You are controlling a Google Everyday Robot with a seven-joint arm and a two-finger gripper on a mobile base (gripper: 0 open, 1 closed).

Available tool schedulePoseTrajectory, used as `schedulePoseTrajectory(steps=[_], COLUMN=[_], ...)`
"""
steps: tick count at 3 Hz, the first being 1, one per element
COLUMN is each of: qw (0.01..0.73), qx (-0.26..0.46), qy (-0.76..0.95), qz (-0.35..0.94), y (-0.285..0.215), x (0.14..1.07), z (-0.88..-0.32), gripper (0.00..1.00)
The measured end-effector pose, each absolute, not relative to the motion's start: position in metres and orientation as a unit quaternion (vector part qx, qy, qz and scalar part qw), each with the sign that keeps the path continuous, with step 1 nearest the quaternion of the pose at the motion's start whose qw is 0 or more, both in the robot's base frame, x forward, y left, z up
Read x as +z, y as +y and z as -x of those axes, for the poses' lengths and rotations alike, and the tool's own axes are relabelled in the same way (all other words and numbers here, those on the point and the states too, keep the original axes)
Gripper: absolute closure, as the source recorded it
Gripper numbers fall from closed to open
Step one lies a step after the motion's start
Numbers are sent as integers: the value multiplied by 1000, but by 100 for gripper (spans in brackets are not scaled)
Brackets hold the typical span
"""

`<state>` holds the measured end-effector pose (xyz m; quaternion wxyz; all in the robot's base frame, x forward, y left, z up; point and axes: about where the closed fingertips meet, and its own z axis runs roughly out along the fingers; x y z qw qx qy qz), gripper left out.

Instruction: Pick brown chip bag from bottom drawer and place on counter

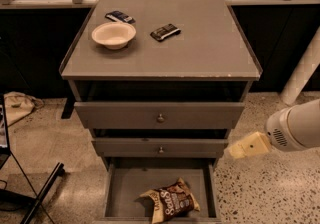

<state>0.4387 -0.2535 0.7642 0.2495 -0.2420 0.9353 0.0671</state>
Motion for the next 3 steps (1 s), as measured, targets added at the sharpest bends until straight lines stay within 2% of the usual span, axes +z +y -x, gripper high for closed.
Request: schedulePoseTrajectory(steps=[1,3], qw=[259,247], qx=[54,65], qy=[940,954], qz=[217,160], y=[-256,-225], x=[757,636], z=[-431,-449], gripper=[0,0])
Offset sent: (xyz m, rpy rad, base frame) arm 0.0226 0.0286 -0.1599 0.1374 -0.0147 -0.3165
